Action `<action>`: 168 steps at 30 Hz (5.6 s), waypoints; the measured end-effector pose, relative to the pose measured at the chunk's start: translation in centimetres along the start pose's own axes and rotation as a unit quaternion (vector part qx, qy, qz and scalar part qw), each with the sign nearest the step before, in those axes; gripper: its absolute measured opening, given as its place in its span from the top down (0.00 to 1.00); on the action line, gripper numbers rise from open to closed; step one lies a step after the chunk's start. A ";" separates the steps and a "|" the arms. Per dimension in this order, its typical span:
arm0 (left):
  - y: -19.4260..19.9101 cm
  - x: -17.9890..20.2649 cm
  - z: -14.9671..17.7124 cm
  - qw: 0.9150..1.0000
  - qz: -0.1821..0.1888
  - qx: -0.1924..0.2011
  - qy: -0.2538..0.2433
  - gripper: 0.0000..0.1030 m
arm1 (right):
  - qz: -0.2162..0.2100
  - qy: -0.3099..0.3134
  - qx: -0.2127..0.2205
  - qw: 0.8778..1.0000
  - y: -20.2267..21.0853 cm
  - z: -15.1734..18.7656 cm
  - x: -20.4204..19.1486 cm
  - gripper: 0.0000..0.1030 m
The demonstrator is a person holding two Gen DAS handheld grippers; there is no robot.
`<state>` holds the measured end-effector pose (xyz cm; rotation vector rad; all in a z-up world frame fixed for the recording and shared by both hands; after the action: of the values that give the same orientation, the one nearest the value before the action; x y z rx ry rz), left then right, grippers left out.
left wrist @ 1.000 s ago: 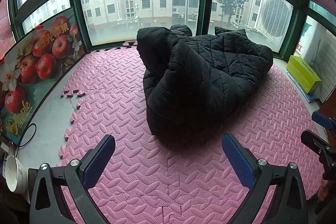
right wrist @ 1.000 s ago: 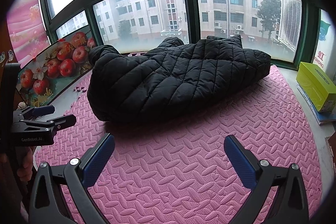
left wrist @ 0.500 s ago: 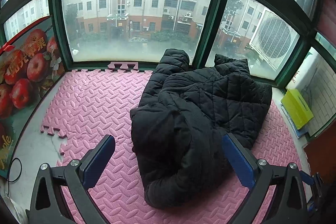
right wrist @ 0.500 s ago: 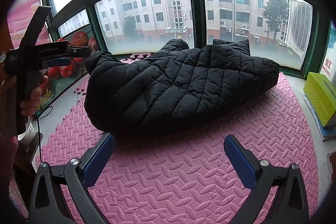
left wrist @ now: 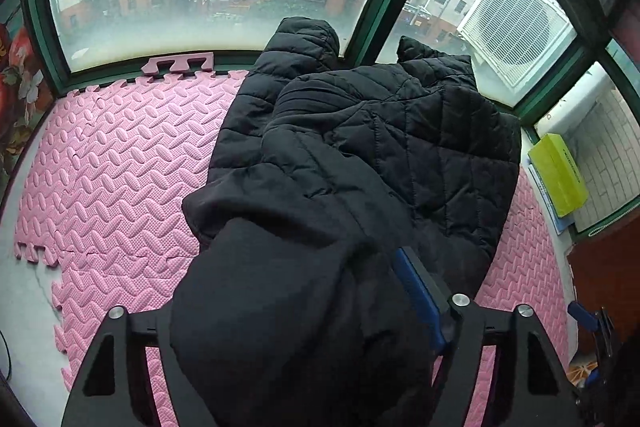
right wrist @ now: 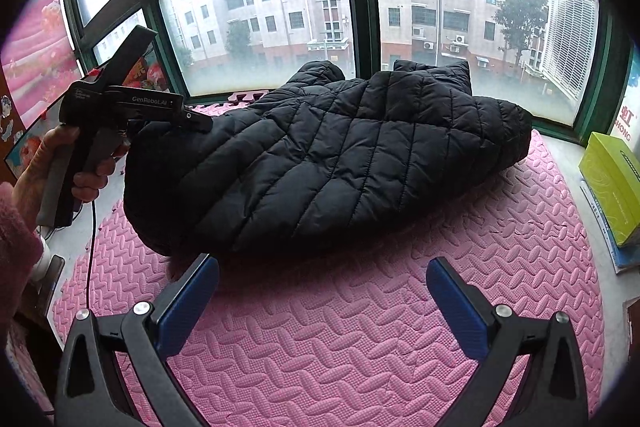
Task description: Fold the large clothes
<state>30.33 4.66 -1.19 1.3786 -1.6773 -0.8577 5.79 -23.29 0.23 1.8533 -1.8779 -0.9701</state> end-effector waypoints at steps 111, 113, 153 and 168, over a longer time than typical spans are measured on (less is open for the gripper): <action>9.3 4.1 16.4 0.976 0.077 0.085 -0.187 0.27 | 0.132 -0.226 -0.063 0.963 11.0 12.4 9.4 0.47; 8.1 4.7 14.0 0.978 0.078 0.078 -0.174 0.27 | 0.180 -0.194 -0.046 0.963 12.0 11.0 9.4 0.47; -20.1 5.5 -10.0 0.999 0.029 -0.040 0.010 0.13 | 0.140 -0.171 -0.181 0.958 -7.5 -1.4 22.2 0.43; -15.3 6.1 -8.3 0.996 0.032 0.067 -0.040 0.79 | 0.155 -0.144 -0.185 0.960 -8.8 -2.0 20.8 0.28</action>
<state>43.92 -4.30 -9.75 1.3872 -1.8583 -0.7859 11.58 -43.25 -8.84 1.2128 -1.9037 -1.4165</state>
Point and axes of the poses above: each gripper's, at about its wrist camera, not at the fingertips, and y roughly against the way its jaws point, x to its right, z to its underside, the point moved 1 cm from there along -y, roughly the way its jaws point, and after that the axes turned 6 degrees about -z, right-handed, at the moved point
